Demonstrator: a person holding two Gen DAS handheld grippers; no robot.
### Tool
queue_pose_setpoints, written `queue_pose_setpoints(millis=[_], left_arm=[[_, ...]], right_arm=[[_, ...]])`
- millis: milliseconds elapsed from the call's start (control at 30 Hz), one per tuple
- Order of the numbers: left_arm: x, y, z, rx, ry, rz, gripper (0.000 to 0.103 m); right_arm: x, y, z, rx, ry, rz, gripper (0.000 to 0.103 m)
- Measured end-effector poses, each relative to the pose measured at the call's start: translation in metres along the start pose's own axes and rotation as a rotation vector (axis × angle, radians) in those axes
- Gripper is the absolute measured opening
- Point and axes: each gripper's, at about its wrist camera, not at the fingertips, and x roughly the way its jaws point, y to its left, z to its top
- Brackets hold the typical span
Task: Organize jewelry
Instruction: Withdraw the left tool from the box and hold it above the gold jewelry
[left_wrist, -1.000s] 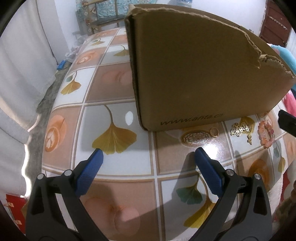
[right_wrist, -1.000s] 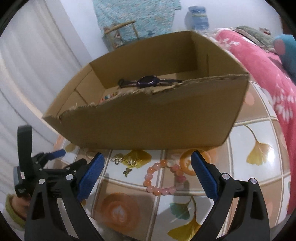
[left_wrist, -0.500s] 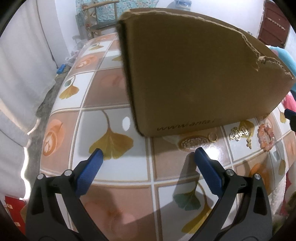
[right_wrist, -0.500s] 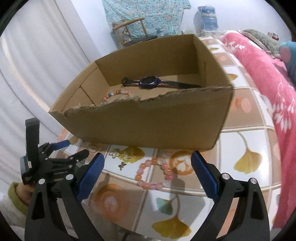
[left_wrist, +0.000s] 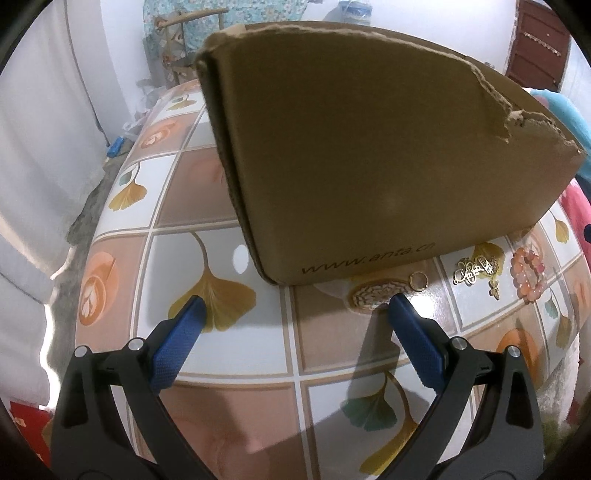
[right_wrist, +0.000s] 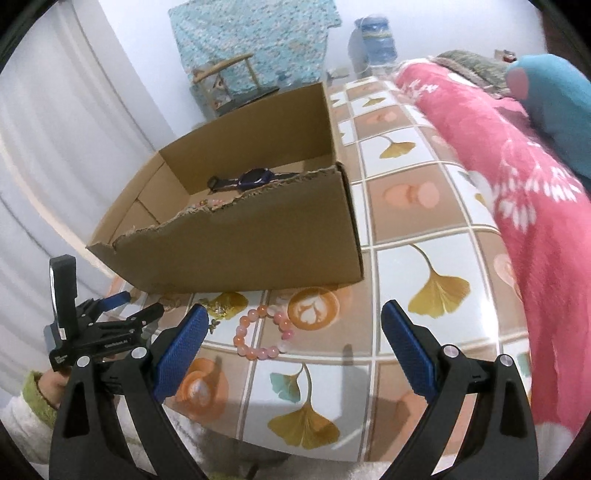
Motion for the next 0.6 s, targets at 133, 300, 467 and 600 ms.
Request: queue_pose_setpoints(millis=[133, 300, 467, 600], left_arm=[[-0.003, 0.005, -0.007, 0.011, -0.016, -0.008, 0.096], [-0.003, 0.007, -0.011, 0.015, -0.023, -0.010, 0.096], [-0.002, 0.008, -0.008, 0.018, -0.021, -0.012, 0.096], [-0.001, 0.007, -0.007, 0.017, -0.020, -0.011, 0.096]], right_arm=[[-0.007, 0.008, -0.011, 0.018, -0.009, -0.023, 0.092], [-0.008, 0.024, -0.018, -0.008, -0.027, -0.132, 0.094], [-0.005, 0.041, -0.020, -0.021, -0.061, -0.279, 0.096], [-0.003, 0.062, -0.025, -0.044, -0.050, -0.361, 0.096]])
